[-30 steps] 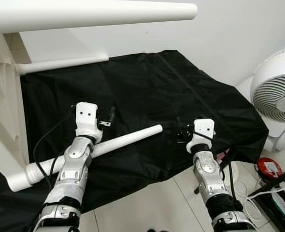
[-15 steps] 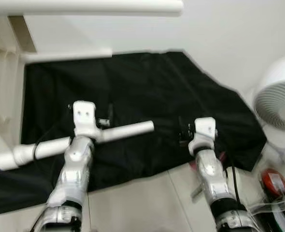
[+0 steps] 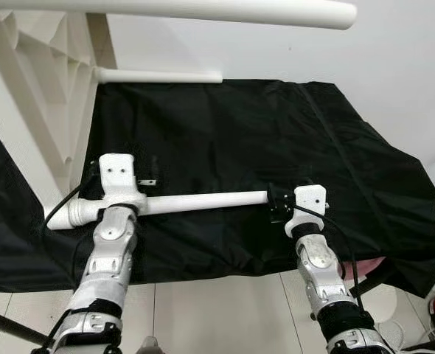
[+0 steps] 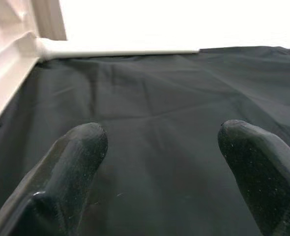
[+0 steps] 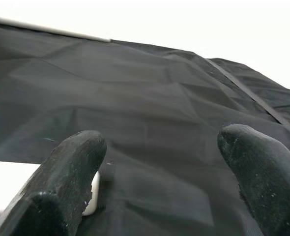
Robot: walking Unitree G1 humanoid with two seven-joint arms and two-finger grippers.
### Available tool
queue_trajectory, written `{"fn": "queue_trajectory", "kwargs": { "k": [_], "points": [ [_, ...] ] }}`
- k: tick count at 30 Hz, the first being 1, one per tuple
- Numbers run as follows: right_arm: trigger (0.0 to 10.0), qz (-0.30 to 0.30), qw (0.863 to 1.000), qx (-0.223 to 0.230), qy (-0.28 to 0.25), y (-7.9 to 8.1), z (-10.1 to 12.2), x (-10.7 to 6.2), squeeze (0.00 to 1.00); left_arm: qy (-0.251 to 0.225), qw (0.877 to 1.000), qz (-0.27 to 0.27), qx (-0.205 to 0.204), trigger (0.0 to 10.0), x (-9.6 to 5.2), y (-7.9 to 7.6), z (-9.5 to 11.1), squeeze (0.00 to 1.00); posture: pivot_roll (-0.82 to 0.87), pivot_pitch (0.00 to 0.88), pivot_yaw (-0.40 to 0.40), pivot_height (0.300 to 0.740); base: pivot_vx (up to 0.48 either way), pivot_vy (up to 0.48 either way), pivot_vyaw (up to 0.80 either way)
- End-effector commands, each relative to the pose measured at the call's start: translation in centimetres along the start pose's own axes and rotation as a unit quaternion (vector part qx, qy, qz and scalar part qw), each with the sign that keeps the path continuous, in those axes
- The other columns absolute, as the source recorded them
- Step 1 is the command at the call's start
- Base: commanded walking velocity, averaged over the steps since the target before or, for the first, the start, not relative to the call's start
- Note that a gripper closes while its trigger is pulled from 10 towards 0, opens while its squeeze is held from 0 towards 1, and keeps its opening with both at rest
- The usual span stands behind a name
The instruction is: Building children table
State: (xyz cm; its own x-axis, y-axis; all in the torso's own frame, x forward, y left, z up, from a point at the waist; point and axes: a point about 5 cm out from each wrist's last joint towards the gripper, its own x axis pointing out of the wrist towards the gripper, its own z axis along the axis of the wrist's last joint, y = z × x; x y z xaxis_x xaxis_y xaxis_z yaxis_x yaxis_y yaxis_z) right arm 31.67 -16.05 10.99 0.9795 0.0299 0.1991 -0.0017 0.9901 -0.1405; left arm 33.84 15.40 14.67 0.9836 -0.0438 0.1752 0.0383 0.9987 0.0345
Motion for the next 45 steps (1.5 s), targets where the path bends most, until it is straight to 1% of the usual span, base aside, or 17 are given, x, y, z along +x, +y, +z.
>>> {"fn": "queue_trajectory", "kwargs": {
  "k": [1,10,15,17,19,22,25,28,31,32,38,39,40,45],
  "points": [
    [10.0,-0.003,1.0,-0.007,0.009,-0.14,-0.3,-0.25,0.0,0.002,1.0,-0.004,0.005,10.0,0.0,-0.03,-0.02,0.0,0.09,0.073,-0.043,0.74,0.0,0.0,0.8],
    [10.0,-0.001,1.0,-0.01,0.008,-0.07,-0.3,-0.23,0.0,0.008,1.0,-0.004,-0.014,10.0,0.21,-0.26,-0.02,0.0,0.09,0.063,-0.04,0.74,0.0,0.0,0.8],
    [10.0,0.0,1.0,-0.008,0.006,0.01,-0.26,-0.29,0.0,0.011,1.0,-0.001,-0.011,10.0,0.22,-0.27,-0.07,0.0,0.09,0.058,-0.038,0.74,0.0,0.083,0.78],
    [10.0,0.001,1.0,0.004,0.007,0.12,-0.33,-0.37,0.0,0.009,1.0,-0.001,-0.01,10.0,0.17,-0.24,-0.09,0.0,0.09,0.056,-0.038,0.74,0.0,0.442,0.0],
    [10.0,0.002,1.0,0.018,0.004,0.15,-0.28,-0.42,0.0,0.008,1.0,-0.001,-0.004,10.0,0.09,-0.15,-0.11,0.0,0.09,0.053,-0.036,0.74,0.0,0.0,0.0],
    [10.0,0.001,1.0,0.015,0.002,0.12,-0.22,-0.43,0.0,0.011,1.0,0.003,0.007,10.0,-0.01,-0.03,-0.21,0.0,0.09,0.053,-0.036,0.74,0.0,0.0,0.0],
    [10.0,0.0,1.0,0.014,0.001,0.13,-0.23,-0.45,0.0,0.003,1.0,-0.001,0.012,10.0,-0.1,0.01,-0.1,0.0,0.09,0.05,-0.034,0.74,0.0,0.0,0.0],
    [10.0,0.002,1.0,0.008,0.001,0.17,-0.25,-0.47,0.0,0.004,1.0,0.0,0.012,10.0,-0.12,0.05,-0.12,0.0,0.09,0.049,-0.033,0.74,0.0,0.0,0.0],
    [10.0,0.005,1.0,0.003,0.003,0.3,-0.37,-0.52,0.0,0.012,1.0,-0.004,0.004,10.0,-0.15,0.03,-0.3,0.0,0.09,0.048,-0.033,0.74,0.0,0.0,0.0],
    [10.0,0.005,1.0,0.003,0.004,0.31,-0.39,-0.56,0.0,0.011,1.0,-0.006,-0.002,10.0,-0.18,0.0,-0.27,0.0,0.09,0.052,-0.035,0.74,0.0,0.476,0.0],
    [10.0,0.007,1.0,0.005,0.005,0.36,-0.44,-0.6,0.0,0.01,1.0,-0.003,0.003,10.0,-0.18,0.01,-0.24,0.0,0.09,0.052,-0.037,0.74,0.0,0.471,0.0],
    [10.0,0.007,1.0,0.005,0.006,0.39,-0.45,-0.6,0.0,0.01,1.0,-0.003,0.005,10.0,-0.21,-0.03,-0.24,0.0,0.09,0.056,-0.039,0.74,0.0,0.0,0.0],
    [10.0,0.008,1.0,0.003,0.006,0.41,-0.47,-0.6,0.0,0.007,1.0,-0.004,0.015,10.0,-0.28,-0.11,-0.19,0.0,0.1,0.058,-0.041,0.74,0.0,0.0,0.0],
    [10.0,0.01,1.0,-0.002,0.008,0.36,-0.51,-0.58,0.0,0.007,1.0,-0.002,0.024,10.0,-0.4,-0.18,-0.2,0.0,0.1,0.064,-0.047,0.74,0.0,0.0,0.0]
  ]
}}
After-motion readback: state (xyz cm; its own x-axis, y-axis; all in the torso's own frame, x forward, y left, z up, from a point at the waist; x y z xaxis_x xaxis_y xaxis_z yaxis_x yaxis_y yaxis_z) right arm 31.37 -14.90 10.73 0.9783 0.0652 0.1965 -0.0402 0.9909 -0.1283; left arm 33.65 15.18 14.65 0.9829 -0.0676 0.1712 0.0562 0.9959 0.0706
